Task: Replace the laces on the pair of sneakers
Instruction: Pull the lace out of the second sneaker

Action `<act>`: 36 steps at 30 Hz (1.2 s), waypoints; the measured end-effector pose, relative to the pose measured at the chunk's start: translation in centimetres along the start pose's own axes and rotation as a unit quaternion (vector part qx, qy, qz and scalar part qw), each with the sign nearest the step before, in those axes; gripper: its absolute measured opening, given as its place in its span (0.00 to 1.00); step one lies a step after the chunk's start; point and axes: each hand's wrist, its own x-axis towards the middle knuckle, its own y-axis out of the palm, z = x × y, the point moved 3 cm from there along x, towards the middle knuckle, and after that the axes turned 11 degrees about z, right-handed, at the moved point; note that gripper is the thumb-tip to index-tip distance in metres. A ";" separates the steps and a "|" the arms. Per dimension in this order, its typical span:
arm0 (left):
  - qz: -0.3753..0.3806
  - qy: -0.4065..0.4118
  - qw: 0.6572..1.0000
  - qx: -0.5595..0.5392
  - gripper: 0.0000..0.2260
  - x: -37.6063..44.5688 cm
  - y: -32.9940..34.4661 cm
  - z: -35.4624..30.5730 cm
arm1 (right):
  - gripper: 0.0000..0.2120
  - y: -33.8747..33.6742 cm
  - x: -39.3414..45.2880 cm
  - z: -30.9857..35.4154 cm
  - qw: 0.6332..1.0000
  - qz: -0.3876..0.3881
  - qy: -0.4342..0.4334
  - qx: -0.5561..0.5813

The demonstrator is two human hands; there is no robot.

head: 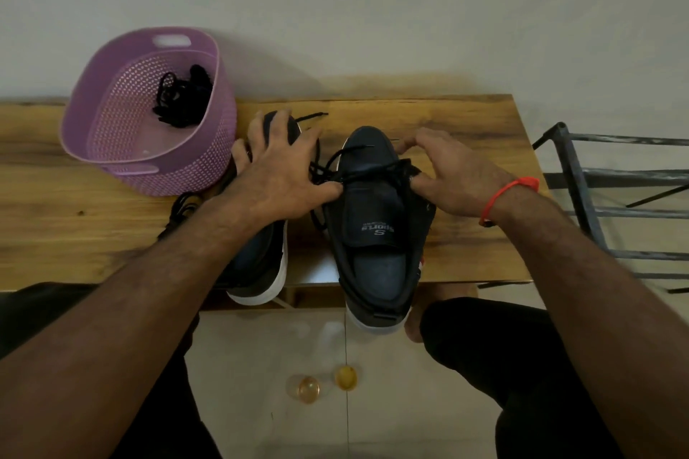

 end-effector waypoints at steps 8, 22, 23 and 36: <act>-0.020 0.032 0.999 0.002 0.37 -0.6 0.4 -0.5 | 0.14 3.2 0.8 2.3 0.993 -0.013 -0.028 -0.111; -0.008 0.018 1.000 0.011 0.36 -0.5 0.5 -0.6 | 0.07 -1.1 -0.7 -4.0 0.986 -0.029 0.167 0.008; -0.007 0.018 1.000 0.010 0.36 -0.5 0.5 -0.6 | 0.06 -0.8 -0.7 -3.7 0.987 -0.032 0.157 0.003; -0.013 0.033 0.999 -0.002 0.35 -0.2 0.6 -1.1 | 0.06 0.6 -0.4 2.6 0.983 -0.169 -0.059 0.030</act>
